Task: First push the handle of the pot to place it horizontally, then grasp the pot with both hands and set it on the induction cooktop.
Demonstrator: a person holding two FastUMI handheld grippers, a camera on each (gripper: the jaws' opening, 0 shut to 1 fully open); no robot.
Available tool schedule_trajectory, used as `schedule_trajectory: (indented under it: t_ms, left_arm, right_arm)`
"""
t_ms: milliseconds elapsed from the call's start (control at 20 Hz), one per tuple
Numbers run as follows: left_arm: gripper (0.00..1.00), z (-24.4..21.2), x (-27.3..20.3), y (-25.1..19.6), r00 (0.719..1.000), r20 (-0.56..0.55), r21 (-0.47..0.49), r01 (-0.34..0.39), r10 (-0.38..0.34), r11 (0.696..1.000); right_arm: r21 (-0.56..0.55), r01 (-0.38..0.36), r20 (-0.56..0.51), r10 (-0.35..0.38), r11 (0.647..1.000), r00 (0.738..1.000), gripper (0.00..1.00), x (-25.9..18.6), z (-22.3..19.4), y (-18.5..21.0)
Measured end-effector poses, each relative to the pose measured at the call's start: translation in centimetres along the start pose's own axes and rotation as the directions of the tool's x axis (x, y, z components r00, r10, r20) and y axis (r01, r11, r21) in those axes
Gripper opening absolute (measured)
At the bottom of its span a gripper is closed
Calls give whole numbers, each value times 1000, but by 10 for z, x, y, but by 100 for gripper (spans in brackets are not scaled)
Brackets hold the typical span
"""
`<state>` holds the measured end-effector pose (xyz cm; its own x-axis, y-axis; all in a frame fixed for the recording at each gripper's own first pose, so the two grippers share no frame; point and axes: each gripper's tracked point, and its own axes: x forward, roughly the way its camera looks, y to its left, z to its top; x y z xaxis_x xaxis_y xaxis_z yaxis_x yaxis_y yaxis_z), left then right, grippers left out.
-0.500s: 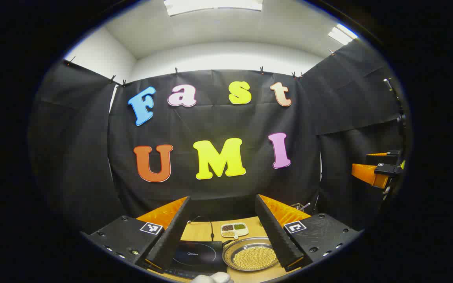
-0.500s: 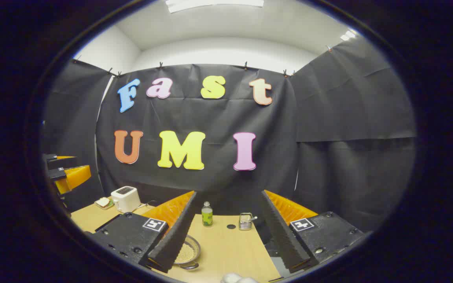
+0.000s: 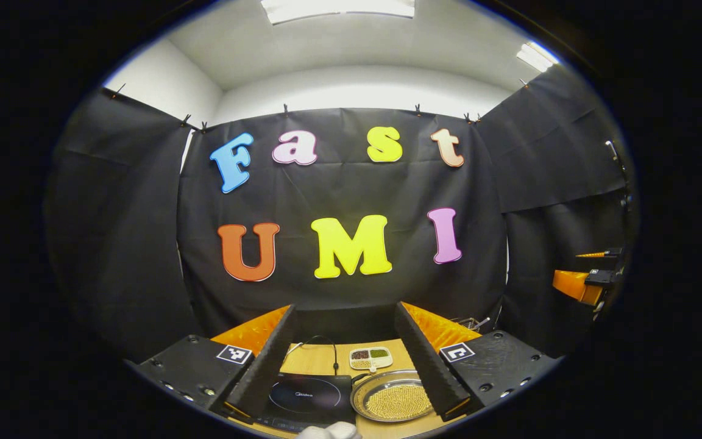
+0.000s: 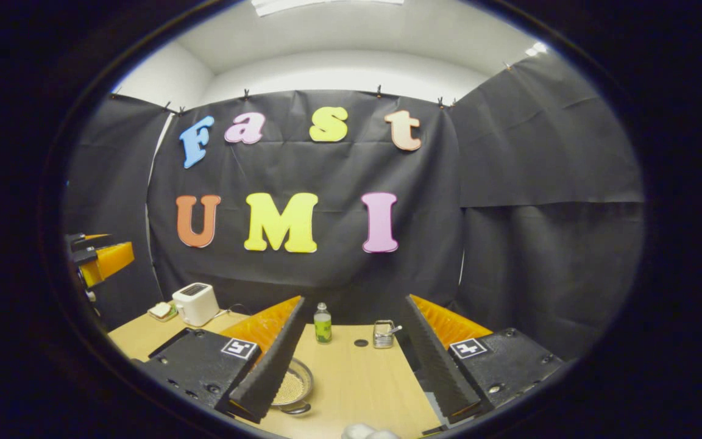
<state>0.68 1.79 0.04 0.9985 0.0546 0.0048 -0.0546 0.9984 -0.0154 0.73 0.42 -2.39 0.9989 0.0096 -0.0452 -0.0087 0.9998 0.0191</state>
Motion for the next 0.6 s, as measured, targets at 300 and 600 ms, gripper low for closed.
schedule_trajectory:
  t_ms: [300, 600]
  left_arm:
    - [96, 0, -1, 5, 1000, 5, -3, -19, 19, 1000]
    - [96, -5, -10, 12, 999, -1, -17, -38, 38, 999]
  right_arm:
    - [-8, -3, -4, 3, 1000, 1000, 97, 5, 1, 2]
    - [-90, -21, -28, 19, 996, 999, 97, 4, -17, 12]
